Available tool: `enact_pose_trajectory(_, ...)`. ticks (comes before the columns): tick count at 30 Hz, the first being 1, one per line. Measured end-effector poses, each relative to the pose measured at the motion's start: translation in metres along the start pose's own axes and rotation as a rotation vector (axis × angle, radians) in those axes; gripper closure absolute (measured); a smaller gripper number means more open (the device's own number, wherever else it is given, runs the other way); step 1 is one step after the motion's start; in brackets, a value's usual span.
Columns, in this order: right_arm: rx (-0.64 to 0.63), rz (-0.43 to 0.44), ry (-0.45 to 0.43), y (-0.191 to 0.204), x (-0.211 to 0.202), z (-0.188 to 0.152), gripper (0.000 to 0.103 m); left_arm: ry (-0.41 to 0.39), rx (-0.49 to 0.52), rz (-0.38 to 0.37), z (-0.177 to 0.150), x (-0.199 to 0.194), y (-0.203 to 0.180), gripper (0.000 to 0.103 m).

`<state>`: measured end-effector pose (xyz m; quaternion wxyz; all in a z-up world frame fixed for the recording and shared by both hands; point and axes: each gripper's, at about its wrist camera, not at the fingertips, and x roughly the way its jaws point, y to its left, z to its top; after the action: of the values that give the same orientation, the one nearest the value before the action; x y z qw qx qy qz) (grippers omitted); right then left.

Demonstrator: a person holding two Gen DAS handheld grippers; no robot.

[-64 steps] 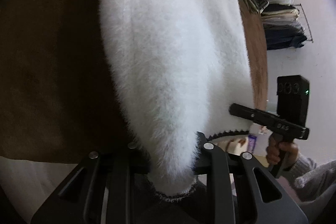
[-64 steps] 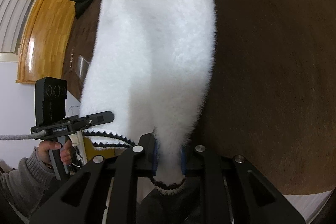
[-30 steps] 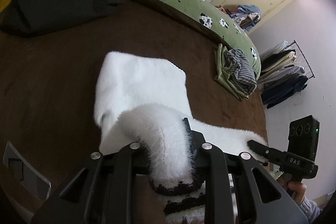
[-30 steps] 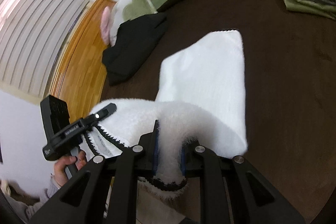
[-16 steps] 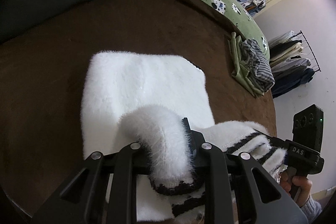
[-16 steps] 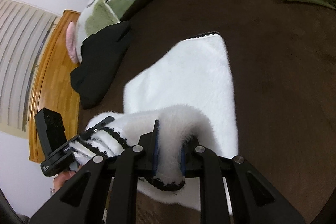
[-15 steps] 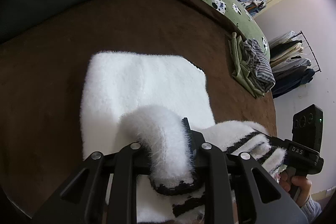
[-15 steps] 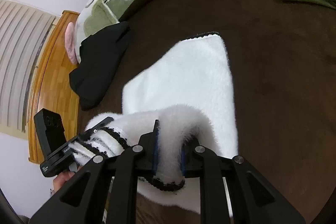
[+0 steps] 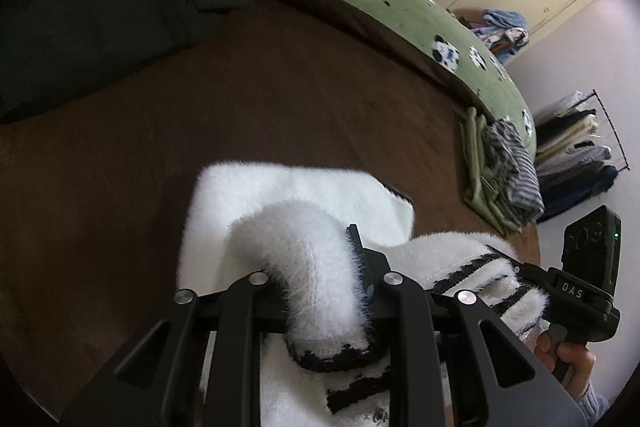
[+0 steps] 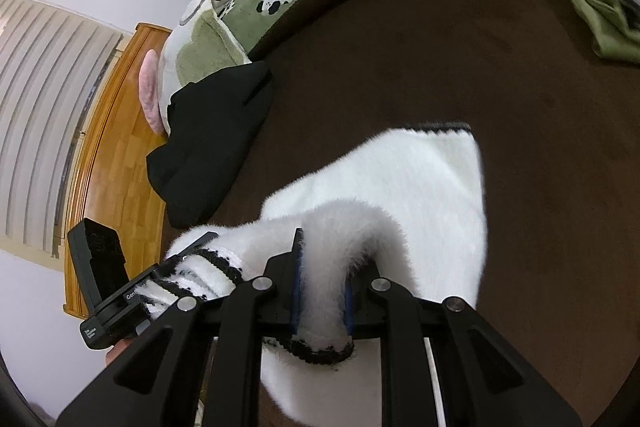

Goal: Fold large clothes
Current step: 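Lift the hem end with both tools and fold it toward the collar end, then open both tools and release the folded hem end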

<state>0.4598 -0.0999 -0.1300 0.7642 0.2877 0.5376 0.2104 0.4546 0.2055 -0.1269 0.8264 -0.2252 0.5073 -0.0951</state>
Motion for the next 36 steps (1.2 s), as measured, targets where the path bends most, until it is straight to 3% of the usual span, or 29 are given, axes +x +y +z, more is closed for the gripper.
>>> enact_pose_trajectory(9,0.041,-0.051,-0.011,-0.022,0.042,0.032,0.087,0.021,0.027,0.069,0.039,0.058,0.012,0.079)
enact_pose_trajectory(18,0.142,-0.103,-0.005,-0.071,0.069,0.023,0.088,0.091,0.111,0.111,0.035,0.114,0.009,0.079)
enact_pose_trajectory(29,0.16,-0.093,0.001,-0.075,0.07,0.022,0.087,0.092,0.101,0.106,0.034,0.115,0.011,0.077)
enact_pose_trajectory(36,0.165,-0.08,0.009,-0.075,0.071,0.024,0.087,0.094,0.103,0.091,0.036,0.098,0.002,0.065)
